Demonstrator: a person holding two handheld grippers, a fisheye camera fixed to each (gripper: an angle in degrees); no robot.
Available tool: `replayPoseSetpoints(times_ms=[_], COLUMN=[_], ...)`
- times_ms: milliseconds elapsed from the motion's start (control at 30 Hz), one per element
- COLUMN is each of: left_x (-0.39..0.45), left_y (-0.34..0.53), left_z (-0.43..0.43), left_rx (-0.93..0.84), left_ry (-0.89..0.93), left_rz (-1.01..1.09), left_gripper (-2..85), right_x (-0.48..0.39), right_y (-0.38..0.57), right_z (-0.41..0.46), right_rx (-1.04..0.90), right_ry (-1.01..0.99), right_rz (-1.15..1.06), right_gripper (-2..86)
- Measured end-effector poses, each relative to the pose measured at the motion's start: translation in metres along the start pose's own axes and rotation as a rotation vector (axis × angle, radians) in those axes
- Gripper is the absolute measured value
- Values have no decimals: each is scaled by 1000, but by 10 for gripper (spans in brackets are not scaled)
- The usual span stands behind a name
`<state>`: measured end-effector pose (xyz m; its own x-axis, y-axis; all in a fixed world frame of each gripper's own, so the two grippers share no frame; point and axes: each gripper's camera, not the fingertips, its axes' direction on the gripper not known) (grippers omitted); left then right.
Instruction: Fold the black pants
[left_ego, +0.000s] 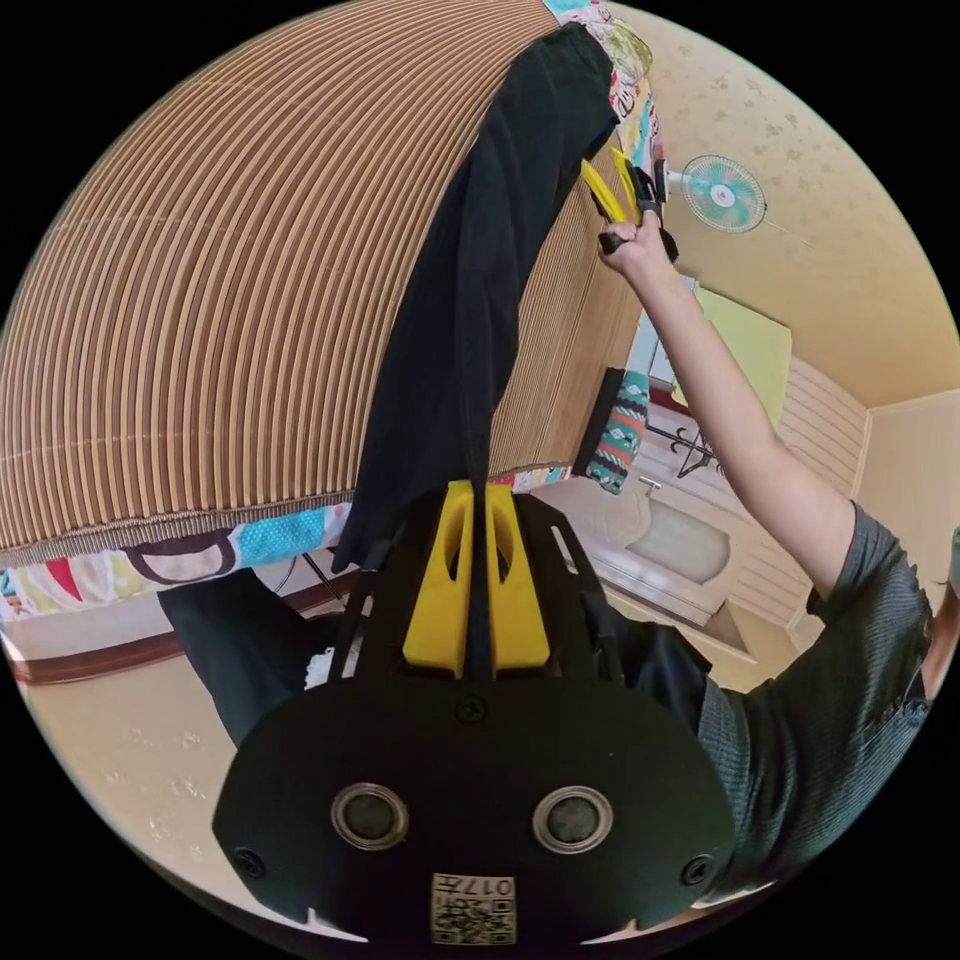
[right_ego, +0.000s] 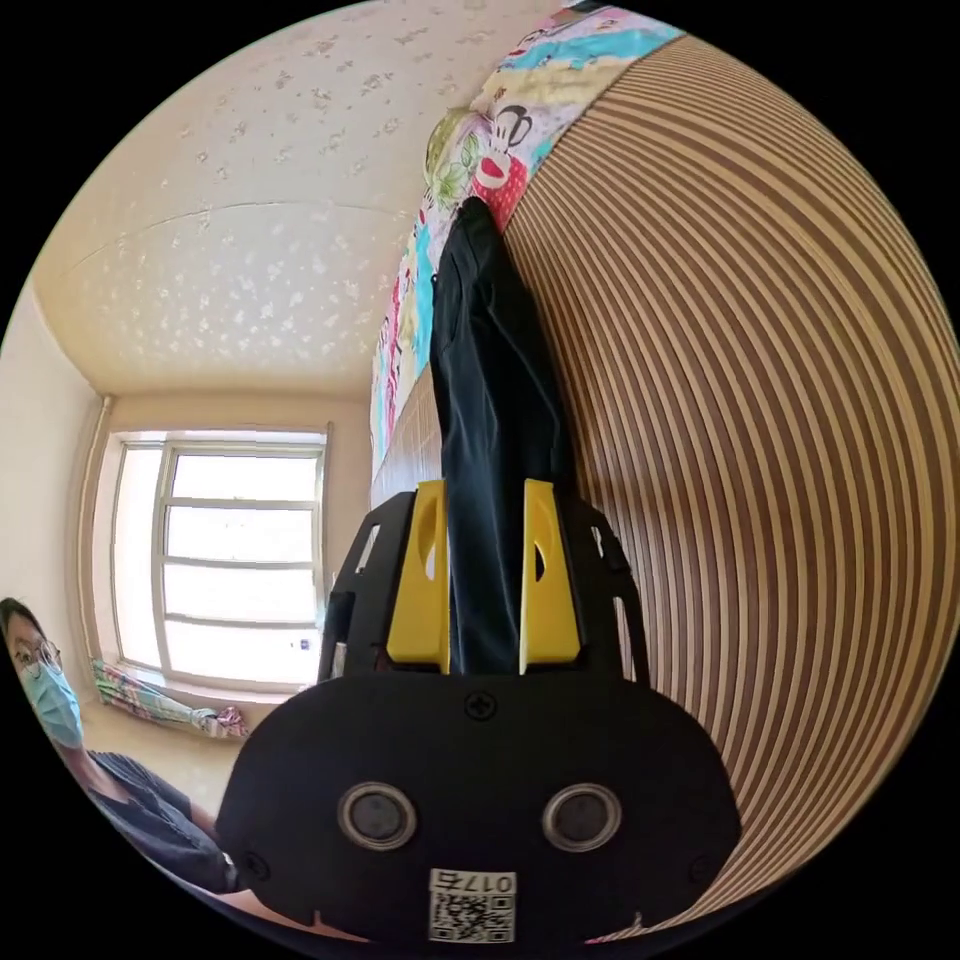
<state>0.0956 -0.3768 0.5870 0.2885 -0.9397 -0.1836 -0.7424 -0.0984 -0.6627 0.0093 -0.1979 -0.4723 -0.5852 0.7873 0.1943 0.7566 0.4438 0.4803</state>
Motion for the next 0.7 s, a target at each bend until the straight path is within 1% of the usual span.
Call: replayPoseSetpoints(times_ms=[67, 167, 233, 300, 333, 367, 400, 433, 467, 500, 533, 600, 633, 667, 700], left_x=[3, 8, 11, 17, 24, 33, 36, 40, 40, 39, 33, 21, 11, 5, 3], left_y=[-1, -2, -1, 1, 4, 7, 9, 12, 13, 13, 13, 12, 11, 10, 10], left_z=[1, 4, 4, 1, -4, -9, -10, -11, -8, -5, 1, 10, 16, 22, 25], left_rx=[5, 9, 11, 22, 40, 65, 74, 77, 67, 66, 76, 80, 66, 52, 42], left_ry=[-7, -4, 4, 33, 85, 173, 225, 325, 407, 433, 433, 321, 212, 111, 69], left_rz=[-8, -9, -14, -6, 36, 107, 142, 188, 198, 192, 154, 54, -20, -81, -107], left_gripper=[-8, -8, -8, -8, -8, -8, -8, -8, -7, -7, -6, -4, -1, 6, 9], right_x=[-5, -7, -16, -33, -43, -46, -45, -38, -32, -15, 5, 31, 46, 52, 62], right_y=[-38, -91, -120, -128, -127, -126, -125, -129, -133, -143, -153, -160, -158, -155, -147], right_z=[7, 23, 32, 19, 3, -7, -26, -38, -42, -41, -35, -30, -30, -29, -28], right_rx=[8, -58, -156, -132, -78, -41, 35, 76, 77, 39, -30, -101, -126, -139, -175], right_ry=[13, 134, 230, 247, 215, 208, 217, 249, 271, 289, 251, 150, 83, 62, 34], right_rz=[-18, -7, -53, -147, -205, -217, -212, -192, -176, -136, -101, -76, -65, -60, -65], right_gripper=[104, 73, 40, 31, 29, 28, 28, 29, 31, 34, 42, 58, 68, 72, 76])
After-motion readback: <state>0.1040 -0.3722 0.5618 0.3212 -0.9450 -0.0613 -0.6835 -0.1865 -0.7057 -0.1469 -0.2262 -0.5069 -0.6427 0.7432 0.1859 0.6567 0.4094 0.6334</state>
